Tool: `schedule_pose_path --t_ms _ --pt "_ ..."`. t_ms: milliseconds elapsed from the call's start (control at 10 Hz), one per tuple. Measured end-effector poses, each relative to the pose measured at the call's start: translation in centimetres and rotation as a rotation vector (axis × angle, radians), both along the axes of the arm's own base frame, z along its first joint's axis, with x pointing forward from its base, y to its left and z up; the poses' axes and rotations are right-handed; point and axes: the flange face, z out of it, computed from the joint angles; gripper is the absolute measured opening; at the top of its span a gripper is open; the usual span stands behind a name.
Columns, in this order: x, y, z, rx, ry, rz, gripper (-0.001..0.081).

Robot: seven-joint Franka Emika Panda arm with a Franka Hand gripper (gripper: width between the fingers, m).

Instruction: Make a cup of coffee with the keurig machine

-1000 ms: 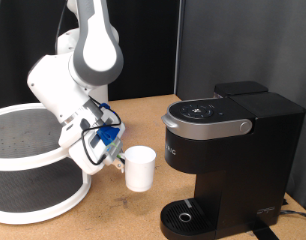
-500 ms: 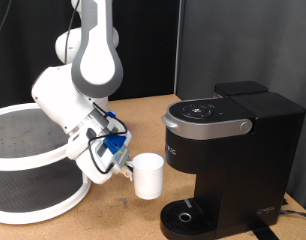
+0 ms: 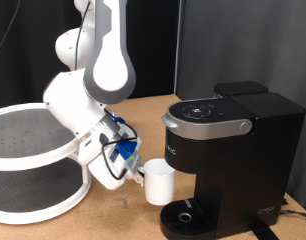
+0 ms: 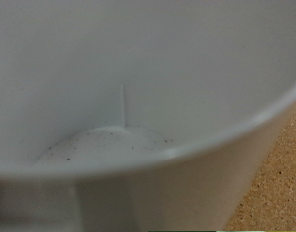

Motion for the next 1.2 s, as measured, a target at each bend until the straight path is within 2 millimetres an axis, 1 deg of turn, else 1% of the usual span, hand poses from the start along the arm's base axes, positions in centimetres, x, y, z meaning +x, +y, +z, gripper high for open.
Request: schedule_pose_path --t_ms 700,900,1200 --pt "1.1 3.6 -0.8 0.013 -0.024 0.007 0.0060" --pt "1.4 4.4 -1.2 0.007 -0.022 0.001 0.0060" --pt "1.7 5.1 -2.3 -0.013 -0.017 -0.006 0.0060"
